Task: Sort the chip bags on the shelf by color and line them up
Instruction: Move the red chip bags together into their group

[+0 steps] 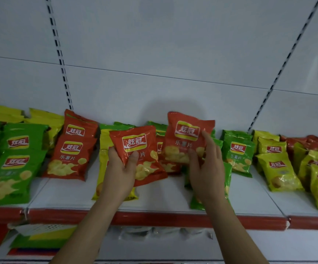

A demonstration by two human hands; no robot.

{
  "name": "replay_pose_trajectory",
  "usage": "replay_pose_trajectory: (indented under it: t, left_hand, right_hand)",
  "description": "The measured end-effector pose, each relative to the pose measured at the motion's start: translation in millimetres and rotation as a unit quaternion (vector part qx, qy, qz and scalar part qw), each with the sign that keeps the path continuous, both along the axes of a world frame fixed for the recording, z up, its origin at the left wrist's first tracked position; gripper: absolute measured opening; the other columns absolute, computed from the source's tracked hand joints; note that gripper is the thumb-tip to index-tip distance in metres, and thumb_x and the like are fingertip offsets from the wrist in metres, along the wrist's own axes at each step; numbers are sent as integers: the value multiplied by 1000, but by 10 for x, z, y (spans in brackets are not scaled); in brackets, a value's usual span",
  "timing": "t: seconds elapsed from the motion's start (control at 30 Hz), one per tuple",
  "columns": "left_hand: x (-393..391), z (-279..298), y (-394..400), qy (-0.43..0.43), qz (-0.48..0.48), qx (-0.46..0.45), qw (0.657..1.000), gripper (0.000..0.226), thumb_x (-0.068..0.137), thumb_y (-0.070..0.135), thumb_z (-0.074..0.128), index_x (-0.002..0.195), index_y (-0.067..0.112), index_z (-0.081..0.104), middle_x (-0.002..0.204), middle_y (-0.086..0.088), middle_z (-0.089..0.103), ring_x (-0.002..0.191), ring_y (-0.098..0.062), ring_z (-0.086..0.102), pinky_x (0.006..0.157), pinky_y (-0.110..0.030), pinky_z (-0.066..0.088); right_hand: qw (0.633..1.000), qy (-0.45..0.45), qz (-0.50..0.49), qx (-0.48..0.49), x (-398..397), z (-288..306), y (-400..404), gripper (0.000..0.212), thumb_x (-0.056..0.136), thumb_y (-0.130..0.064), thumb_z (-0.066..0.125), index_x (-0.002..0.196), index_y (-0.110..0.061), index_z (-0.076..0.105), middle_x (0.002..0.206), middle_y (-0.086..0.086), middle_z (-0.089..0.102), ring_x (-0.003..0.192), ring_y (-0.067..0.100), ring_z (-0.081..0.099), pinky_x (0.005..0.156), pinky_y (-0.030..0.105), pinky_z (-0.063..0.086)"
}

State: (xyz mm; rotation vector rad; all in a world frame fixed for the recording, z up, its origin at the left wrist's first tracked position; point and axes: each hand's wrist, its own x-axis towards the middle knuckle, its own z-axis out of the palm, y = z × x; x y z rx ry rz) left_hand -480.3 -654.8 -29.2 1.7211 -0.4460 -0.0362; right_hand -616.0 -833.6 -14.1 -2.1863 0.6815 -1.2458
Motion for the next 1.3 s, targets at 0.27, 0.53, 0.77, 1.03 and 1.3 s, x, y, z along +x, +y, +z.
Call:
replay_pose_trajectory:
  t: [0.27,0.53,0.77,1.03,1.3]
  left_hand:
    - [22,118,-84,-15,6,-2,1000,48,103,40,61,144,23,43,117,13,66,97,3,63,75,-17,45]
    - [-131,258,-49,80,-92,-68,990,88,66,75,79,139,46,41,119,25,71,106,0,72,92,-33,58]
    - [2,215,63,40,-27,-58,997,80,84,43,84,149,39,37,128,22,63,102,7,64,79,-15,48]
    - [111,185,131,5,-12,-52,999,84,85,40,83,152,34,33,133,16,61,101,8,61,74,-11,44]
    - [189,133,148,1,9,-59,998,87,86,38,83,154,30,30,134,13,60,94,15,60,63,0,45]
  right_hand:
    - [992,-111,57,-17,-124,113,131,38,109,-19,49,146,-20,57,125,-3,53,112,-3,54,80,8,48]
    - [989,-34,138,-28,213,-189,399,33,104,-21,65,137,-24,64,132,-9,57,112,7,62,82,36,60]
    - [987,-6,96,129,392,-229,222,43,112,-41,44,154,-31,46,137,-11,65,118,7,66,91,30,59]
    - [951,304,-49,33,847,-532,-41,97,99,-52,63,166,-26,-2,138,14,54,104,34,69,71,40,50]
    - [990,97,-23,-104,618,-282,29,66,95,-26,75,154,-29,47,116,1,59,90,18,55,70,35,50]
